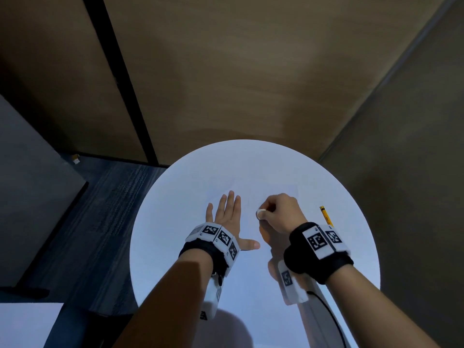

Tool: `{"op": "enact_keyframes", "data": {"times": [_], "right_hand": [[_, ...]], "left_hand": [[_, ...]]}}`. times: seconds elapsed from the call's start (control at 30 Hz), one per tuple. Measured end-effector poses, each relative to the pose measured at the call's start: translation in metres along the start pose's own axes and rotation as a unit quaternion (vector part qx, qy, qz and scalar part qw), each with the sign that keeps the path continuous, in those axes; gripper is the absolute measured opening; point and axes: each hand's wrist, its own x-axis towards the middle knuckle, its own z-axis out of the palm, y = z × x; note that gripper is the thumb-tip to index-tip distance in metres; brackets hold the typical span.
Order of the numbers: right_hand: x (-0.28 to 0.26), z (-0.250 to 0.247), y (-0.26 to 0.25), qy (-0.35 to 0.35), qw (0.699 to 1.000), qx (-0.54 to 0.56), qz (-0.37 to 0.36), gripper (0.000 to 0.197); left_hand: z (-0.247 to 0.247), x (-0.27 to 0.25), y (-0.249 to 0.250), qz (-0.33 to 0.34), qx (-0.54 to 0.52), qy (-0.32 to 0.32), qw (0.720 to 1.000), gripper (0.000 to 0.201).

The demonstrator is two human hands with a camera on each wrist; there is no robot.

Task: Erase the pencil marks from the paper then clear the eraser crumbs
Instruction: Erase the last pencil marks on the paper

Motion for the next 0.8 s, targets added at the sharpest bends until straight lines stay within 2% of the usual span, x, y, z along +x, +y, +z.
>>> {"op": "enact_keyframes", "data": {"times": [0.1, 0.17, 0.27, 0.43, 0.57, 0.6, 0.7, 0.73, 0.8], "right_hand": [[-0.002, -0.006, -0.005, -0.083, 0.996, -0.041, 0.008, 0.003], [0.004, -0.008, -0.013, -0.102, 0.993, -0.057, 0.006, 0.002], [0.02, -0.005, -0.025, -0.085, 0.996, -0.036, 0.009, 0.007], [0.037, 0.001, -0.026, 0.025, 0.999, 0.004, 0.02, 0.012], [0.032, 0.002, -0.022, -0.058, 0.997, -0.048, -0.002, 0.015], [0.034, 0.0, -0.022, -0.057, 0.997, -0.047, -0.003, 0.015], [0.039, -0.001, -0.022, 0.005, 1.0, -0.022, -0.003, 0.013], [0.038, 0.0, -0.022, 0.005, 1.0, -0.021, -0.004, 0.012], [0.036, 0.002, -0.022, -0.058, 0.997, -0.045, -0.019, 0.013]], "left_hand": [[0.0, 0.0, -0.001, 0.0, 0.002, 0.001, 1.0, 0.116], [0.0, 0.001, -0.001, 0.002, 0.001, 0.002, 1.0, 0.116], [0.001, 0.001, 0.001, -0.004, 0.008, 0.009, 1.0, 0.114], [0.002, -0.001, 0.002, -0.006, 0.012, 0.018, 1.0, 0.114], [-0.001, 0.0, 0.001, -0.007, 0.008, 0.007, 1.0, 0.114], [-0.001, 0.0, 0.001, -0.006, 0.006, 0.007, 1.0, 0.114], [0.0, 0.0, 0.001, -0.009, 0.006, 0.01, 1.0, 0.115], [0.001, 0.0, 0.001, -0.01, 0.008, 0.009, 1.0, 0.115], [0.001, 0.0, 0.001, -0.011, 0.012, 0.009, 1.0, 0.114]]}}
